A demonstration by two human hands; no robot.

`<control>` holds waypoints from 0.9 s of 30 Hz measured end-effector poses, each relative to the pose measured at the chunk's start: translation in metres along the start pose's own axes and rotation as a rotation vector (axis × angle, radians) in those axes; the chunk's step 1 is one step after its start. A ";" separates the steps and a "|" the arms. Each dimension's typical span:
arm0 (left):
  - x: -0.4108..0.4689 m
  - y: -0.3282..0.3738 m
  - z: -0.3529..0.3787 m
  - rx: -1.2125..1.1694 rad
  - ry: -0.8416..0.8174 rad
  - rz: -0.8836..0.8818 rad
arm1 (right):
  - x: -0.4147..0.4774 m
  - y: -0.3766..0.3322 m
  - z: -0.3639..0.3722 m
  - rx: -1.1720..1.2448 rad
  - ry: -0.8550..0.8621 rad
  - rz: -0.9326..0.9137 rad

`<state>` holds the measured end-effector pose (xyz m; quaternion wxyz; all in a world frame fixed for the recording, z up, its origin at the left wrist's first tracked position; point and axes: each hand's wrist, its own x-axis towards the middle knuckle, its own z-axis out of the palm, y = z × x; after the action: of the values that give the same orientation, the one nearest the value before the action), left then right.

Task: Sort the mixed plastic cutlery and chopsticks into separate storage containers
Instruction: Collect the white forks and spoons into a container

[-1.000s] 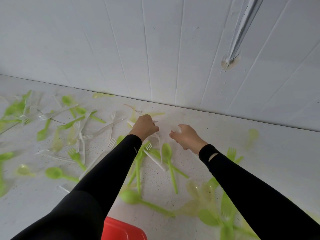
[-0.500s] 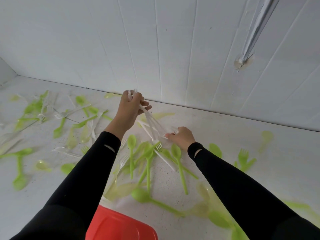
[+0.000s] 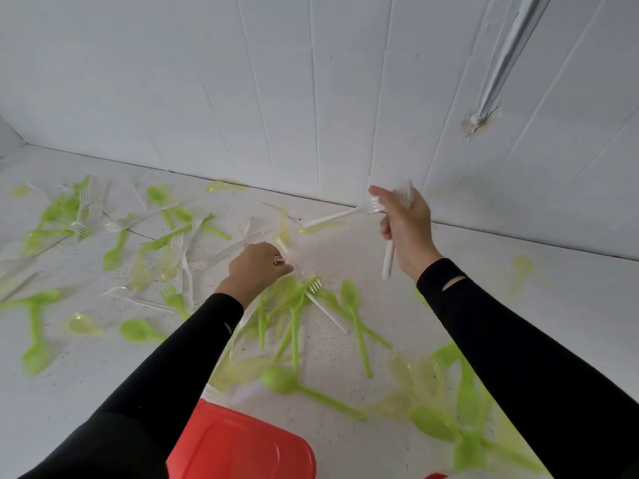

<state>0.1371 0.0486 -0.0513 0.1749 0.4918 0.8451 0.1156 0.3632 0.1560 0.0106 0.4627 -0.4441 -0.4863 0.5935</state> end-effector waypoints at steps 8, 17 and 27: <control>-0.006 0.006 0.002 -0.097 -0.077 0.024 | -0.002 0.020 0.004 -0.696 -0.145 -0.008; -0.019 0.014 -0.022 -0.517 0.068 0.088 | -0.020 0.074 0.047 -0.907 -0.471 0.221; -0.028 0.009 -0.043 -0.640 0.332 0.159 | -0.026 0.070 0.036 -0.780 -0.345 0.109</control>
<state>0.1398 0.0275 -0.0039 0.1707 0.4511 0.7421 0.4655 0.3248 0.1172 -0.0520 0.1401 -0.5050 -0.7204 0.4543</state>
